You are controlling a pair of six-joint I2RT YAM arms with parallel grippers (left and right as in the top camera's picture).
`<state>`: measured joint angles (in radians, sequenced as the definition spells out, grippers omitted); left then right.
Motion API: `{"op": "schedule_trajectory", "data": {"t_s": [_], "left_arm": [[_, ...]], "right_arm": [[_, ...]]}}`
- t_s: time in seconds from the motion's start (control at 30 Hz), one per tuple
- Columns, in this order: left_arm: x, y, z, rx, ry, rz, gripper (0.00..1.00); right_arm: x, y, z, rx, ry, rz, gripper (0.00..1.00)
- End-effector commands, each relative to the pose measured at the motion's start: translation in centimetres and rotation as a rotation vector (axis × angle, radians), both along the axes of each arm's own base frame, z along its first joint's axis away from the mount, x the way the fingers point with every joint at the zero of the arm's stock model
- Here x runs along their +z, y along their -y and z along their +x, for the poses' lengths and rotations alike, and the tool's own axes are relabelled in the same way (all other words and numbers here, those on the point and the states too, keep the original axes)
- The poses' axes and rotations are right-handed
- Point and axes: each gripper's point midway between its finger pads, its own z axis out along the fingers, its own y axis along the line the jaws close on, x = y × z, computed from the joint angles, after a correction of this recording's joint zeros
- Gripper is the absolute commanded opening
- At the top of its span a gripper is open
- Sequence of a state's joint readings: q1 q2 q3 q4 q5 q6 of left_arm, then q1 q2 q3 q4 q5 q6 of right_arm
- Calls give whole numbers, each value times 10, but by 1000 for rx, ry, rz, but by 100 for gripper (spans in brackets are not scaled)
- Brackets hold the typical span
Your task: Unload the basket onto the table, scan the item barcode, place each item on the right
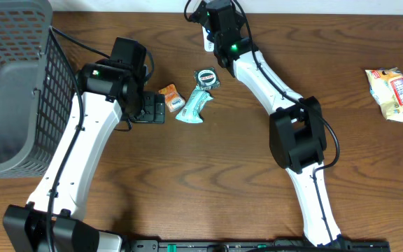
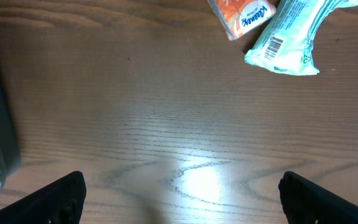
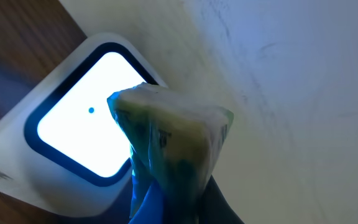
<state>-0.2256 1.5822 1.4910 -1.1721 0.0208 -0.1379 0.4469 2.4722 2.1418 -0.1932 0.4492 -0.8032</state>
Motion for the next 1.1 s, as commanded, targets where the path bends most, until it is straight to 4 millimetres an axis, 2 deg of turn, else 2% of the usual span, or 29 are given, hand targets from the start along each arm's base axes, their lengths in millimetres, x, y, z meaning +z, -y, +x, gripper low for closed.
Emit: {"op": "schedule_trajectory", "data": {"t_s": [0.0,0.5,0.57,0.7,0.8,0.83,0.9,0.97,1.0,1.03,1.07], "left_arm": [[-2,-1,-1,6,-7,6,98],[-2,-1,-1,6,-7,6,98],[-2,-1,-1,6,-7,6,98],[-2,-1,-1,6,-7,6,98],[-2,-1,-1,6,-7,6,98],[-2,-1,-1,6,-7,6,98],[-2,-1,-1,6,-7,6,98],[-2,-1,-1,6,-7,6,97],[-2,-1,-1,6,-7,6,98],[-2,-1,-1,6,-7,6,98],[-2,-1,-1,6,-7,6,98]], "right_arm": [[5,-7,-2,17,17,-73,1],[6,-21,-9,32,14,-67,1],[12,-20,-10,30,19,-63,1],[40,-9,-10,-24,55,22,1],[79,19,-12,-93,82,104,1],[83,25,-13,-106,82,115,1],[96,53,-17,-168,62,161,1],[98,82,-22,-230,26,188,1],[92,112,-28,-301,-23,205,1],[86,129,-32,-344,-55,213,1],[69,161,-40,-417,-132,229,1]]}}
